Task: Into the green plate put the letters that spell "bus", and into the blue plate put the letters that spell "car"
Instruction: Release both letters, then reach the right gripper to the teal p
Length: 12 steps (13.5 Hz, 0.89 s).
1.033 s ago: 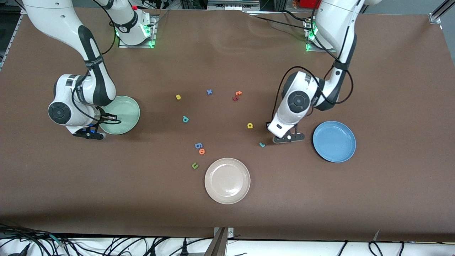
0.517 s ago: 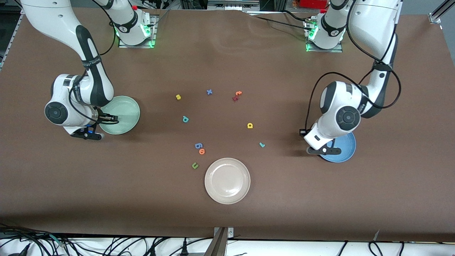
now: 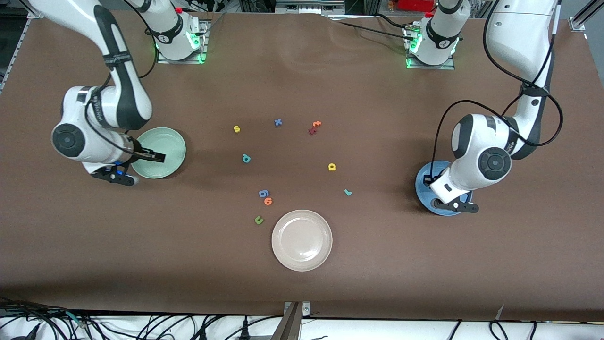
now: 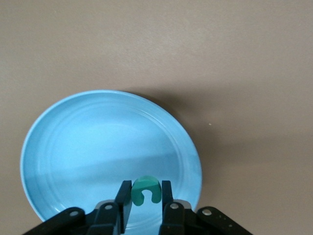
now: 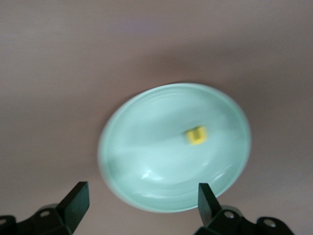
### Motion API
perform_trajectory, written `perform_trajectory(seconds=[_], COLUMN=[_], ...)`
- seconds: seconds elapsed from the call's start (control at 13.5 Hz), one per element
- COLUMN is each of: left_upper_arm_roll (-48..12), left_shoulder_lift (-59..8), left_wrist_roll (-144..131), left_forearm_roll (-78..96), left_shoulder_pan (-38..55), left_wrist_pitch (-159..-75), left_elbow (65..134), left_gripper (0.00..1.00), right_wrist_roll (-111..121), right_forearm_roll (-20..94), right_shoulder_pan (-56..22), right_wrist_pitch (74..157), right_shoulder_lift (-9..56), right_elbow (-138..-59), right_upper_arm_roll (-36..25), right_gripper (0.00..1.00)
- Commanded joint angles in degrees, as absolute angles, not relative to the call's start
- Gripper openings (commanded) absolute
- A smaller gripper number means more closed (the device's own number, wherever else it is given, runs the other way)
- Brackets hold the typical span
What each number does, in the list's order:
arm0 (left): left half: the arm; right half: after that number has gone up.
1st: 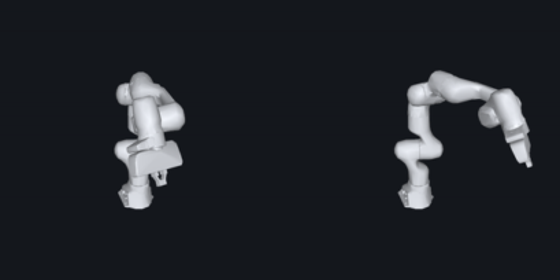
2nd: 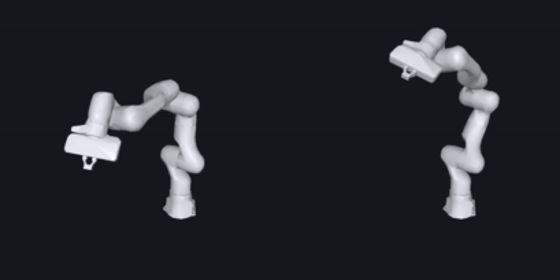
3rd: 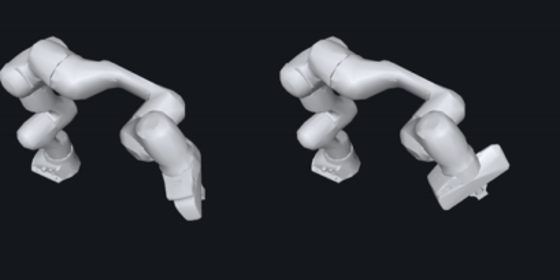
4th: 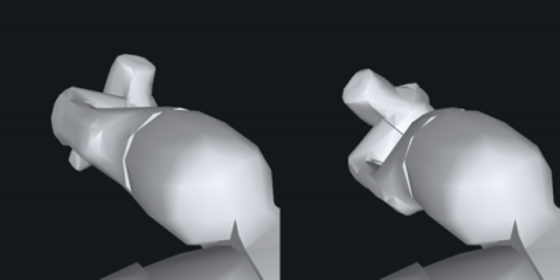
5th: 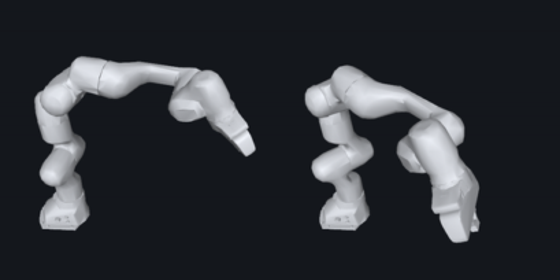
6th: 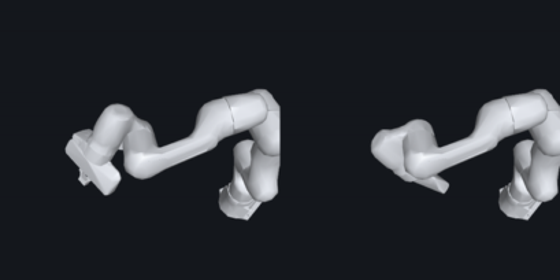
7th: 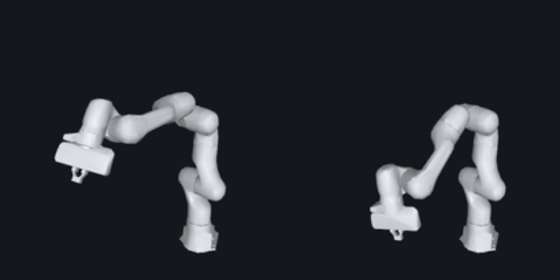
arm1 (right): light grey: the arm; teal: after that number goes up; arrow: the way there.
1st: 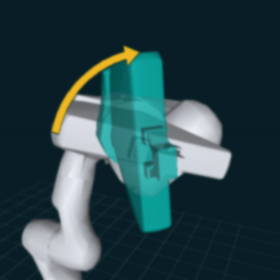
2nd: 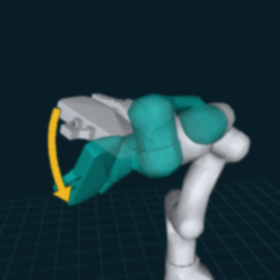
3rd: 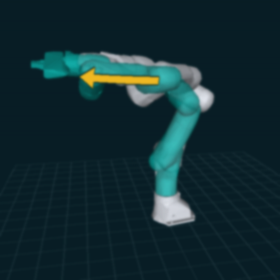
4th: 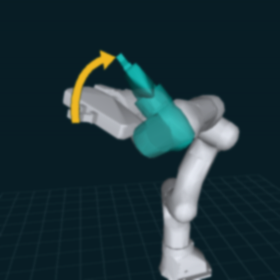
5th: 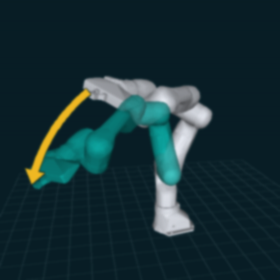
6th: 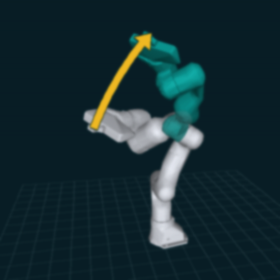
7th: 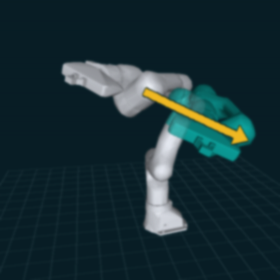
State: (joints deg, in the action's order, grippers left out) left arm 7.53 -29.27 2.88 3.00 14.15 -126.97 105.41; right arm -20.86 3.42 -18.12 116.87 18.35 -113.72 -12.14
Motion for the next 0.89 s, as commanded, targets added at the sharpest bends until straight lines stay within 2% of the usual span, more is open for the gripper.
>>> perform_trajectory(seconds=[0.0, 0.22, 0.44, 0.81], left_upper_arm_roll=[6.9, 6.9, 6.6, 6.6], left_shoulder_lift=[-30.7, -30.7, -30.6, -31.7], left_wrist_roll=[5.1, 4.0, -5.0, -21.1], left_forearm_roll=[1.9, 2.8, 2.9, 4.1], left_shoulder_pan=[13.8, 14.2, 17.5, 23.6], left_wrist_pitch=[-127.3, -127.2, -127.1, -127.3], left_elbow=[103.2, 102.6, 102.6, 102.0], left_gripper=[1.0, 1.0, 1.0, 1.0], right_wrist_roll=[-34.0, -47.3, -46.0, -51.4], right_forearm_roll=[3.9, 3.9, 3.6, 3.6], right_shoulder_pan=[-18.1, -18.1, -18.3, -22.2], right_wrist_pitch=[116.2, 121.7, 129.4, 138.2], right_shoulder_lift=[18.7, 21.5, 25.7, 31.6], right_elbow=[-110.8, -109.6, -109.8, -110.0], right_upper_arm_roll=[-6.1, 0.7, 6.1, 7.4], right_gripper=[0.98, 0.98, 0.98, 0.98])
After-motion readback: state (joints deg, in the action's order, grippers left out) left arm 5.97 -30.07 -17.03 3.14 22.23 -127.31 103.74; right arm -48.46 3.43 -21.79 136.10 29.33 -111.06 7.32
